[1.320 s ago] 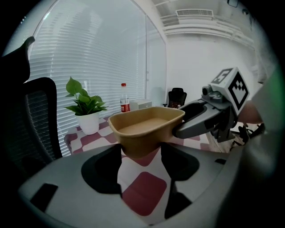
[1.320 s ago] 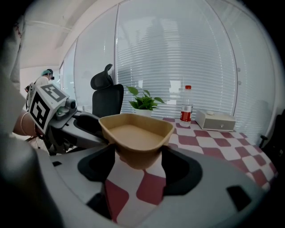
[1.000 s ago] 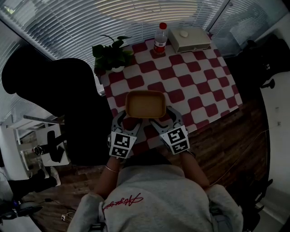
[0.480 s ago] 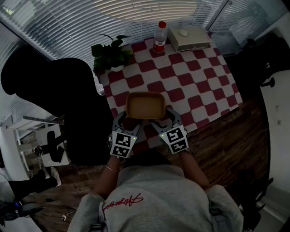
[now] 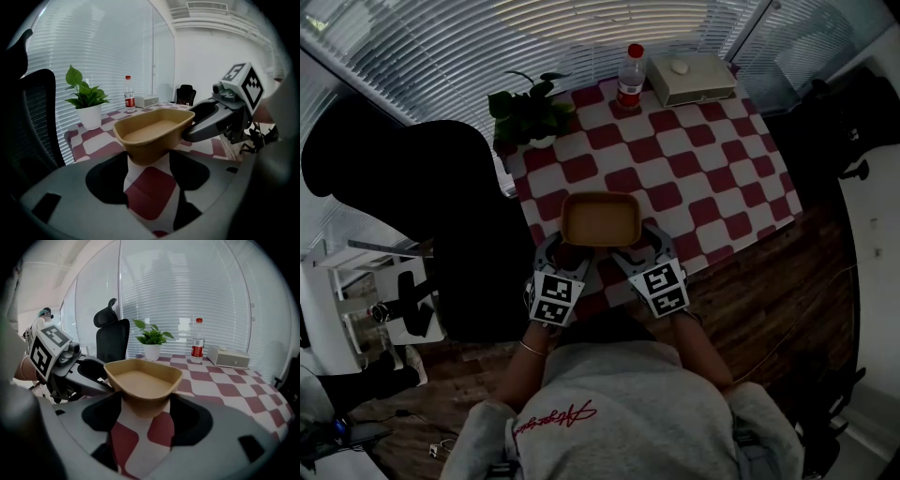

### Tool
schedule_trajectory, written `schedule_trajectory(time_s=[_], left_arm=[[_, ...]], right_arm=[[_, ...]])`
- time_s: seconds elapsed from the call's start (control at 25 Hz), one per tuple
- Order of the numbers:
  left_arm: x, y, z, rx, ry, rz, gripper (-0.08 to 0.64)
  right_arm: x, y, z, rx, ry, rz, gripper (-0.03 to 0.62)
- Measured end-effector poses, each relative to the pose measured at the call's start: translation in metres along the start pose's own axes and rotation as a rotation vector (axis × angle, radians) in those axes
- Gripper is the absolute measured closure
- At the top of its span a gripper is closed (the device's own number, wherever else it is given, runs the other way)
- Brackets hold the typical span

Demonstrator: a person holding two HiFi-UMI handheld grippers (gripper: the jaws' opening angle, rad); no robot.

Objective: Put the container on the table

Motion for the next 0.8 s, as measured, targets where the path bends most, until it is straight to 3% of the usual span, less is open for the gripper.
schedule_trajectory(time_s=[0.8], left_arm=[[-0.0075,0.0026,-0.0035,-0.021,0.037,-0.011,0.275]], right_arm=[[-0.0071,0.0001,-0.0075,0.003,0.061,-0.012,0.262]])
Point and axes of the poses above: the fingertips, and each gripper's own axes: z backward along the fingers, y to its left, x out of its top, the point moved 9 cm from there along z, backward along the fingers, and after that the axes turned 11 degrees about -y, right-handed, at the moved point
